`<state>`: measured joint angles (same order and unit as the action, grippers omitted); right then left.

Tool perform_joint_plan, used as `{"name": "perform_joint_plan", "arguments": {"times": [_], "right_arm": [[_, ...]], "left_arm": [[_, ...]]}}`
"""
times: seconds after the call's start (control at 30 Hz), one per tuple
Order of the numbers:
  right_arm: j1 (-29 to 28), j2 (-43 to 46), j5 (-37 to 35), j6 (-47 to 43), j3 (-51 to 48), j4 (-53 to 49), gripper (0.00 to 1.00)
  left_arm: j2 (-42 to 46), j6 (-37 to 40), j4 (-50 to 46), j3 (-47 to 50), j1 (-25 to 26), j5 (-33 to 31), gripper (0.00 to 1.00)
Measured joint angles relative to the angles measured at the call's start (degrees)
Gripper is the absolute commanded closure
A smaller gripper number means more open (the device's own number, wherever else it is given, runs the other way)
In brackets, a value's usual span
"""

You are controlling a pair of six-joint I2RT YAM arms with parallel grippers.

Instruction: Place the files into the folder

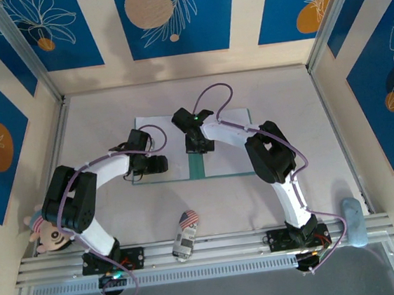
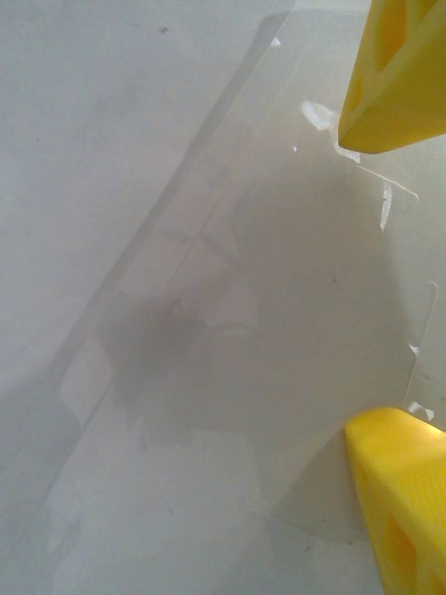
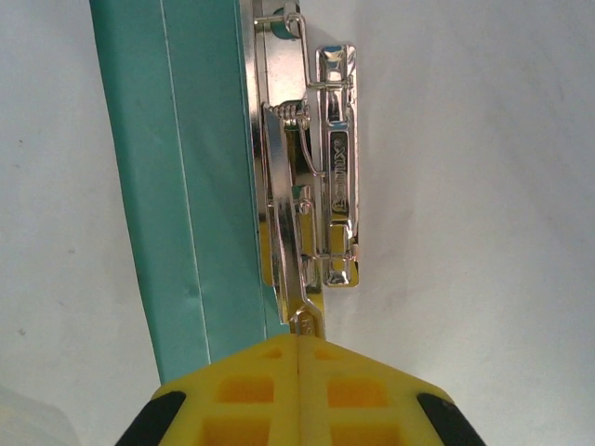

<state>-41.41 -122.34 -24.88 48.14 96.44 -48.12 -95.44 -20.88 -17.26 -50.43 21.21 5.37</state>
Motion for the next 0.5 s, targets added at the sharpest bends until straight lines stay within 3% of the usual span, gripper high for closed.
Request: {"name": "perform_joint_plan", "arguments": {"times": [0.5], "right_arm": [[0.6,0.0,1.2,0.2,-0.8,0.8,0.93]], "left_arm": [[-0.4,0.0,0.2,-0.4,-0.1,0.4,0.23]]}}
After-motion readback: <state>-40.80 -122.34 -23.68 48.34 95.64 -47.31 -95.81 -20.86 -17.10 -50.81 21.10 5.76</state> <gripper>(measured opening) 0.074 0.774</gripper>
